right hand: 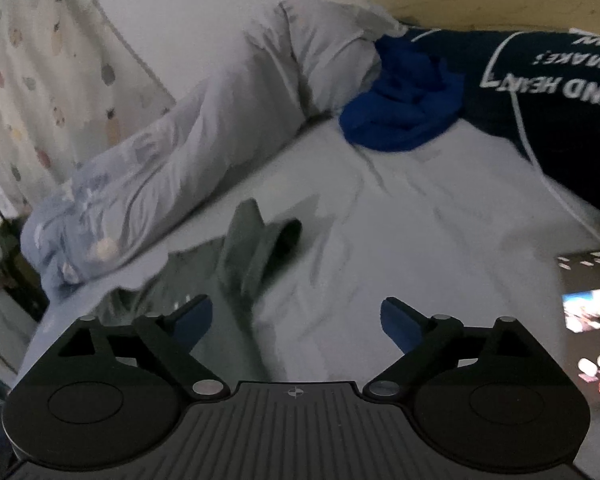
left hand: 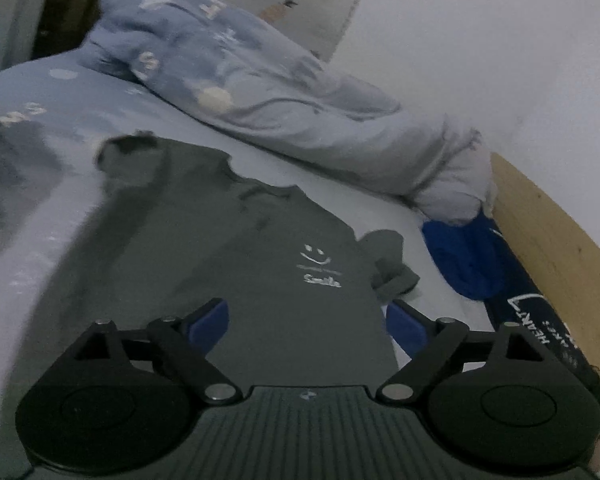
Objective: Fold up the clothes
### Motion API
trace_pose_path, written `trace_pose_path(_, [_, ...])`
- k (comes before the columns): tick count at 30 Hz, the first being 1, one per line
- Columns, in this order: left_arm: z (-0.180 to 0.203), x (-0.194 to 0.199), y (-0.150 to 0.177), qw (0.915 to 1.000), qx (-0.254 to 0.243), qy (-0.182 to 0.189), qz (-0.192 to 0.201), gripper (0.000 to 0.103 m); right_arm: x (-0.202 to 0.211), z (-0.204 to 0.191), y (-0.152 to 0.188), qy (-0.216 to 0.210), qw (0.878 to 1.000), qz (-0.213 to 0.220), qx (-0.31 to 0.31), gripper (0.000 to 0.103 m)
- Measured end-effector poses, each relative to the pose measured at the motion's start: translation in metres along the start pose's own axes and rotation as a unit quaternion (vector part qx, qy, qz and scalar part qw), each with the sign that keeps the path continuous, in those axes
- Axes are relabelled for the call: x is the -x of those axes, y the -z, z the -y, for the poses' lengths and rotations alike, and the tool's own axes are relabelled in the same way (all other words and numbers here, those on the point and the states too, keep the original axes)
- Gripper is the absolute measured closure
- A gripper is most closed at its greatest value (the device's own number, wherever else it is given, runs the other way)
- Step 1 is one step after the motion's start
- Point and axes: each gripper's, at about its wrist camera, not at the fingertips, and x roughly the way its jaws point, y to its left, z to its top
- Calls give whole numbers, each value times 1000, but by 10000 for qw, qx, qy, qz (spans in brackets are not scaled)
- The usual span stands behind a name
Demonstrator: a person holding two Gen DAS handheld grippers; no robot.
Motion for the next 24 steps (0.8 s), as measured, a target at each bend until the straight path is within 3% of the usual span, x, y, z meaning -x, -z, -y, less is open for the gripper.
trace_pose_path(8, [-11, -97, -1, 9978, -197, 470, 433, 0, -105, 15, -22, -560, 9974, 372, -257, 9])
trace_pose_path(10, [-21, -118, 4, 9971, -180, 551, 490, 0, -137, 18, -26, -755, 9963, 280, -309, 9])
trace_pose_path(13, [-41, -137, 15, 9967, -73, 587, 553, 0, -184, 22, -30, -713, 9963, 118, -468, 9])
trace_pose_path(18, [-69, -161, 26, 9974, 534, 459, 135, 0, -244, 21, -33, -803, 9946, -99, -654, 9])
trace_pose_path(20, [-68, -161, 25, 9976, 354, 546, 224, 0, -260, 16, -30, -761, 9955, -120, -552, 12])
trace_pose_path(21, [-67, -161, 26, 9979, 268, 539, 236, 0, -267, 13, -29, -739, 9959, -131, -502, 20])
trace_pose_path(24, [-67, -160, 31, 9979, 159, 547, 306, 0, -283, 9, -20, -484, 9974, -257, -473, 59])
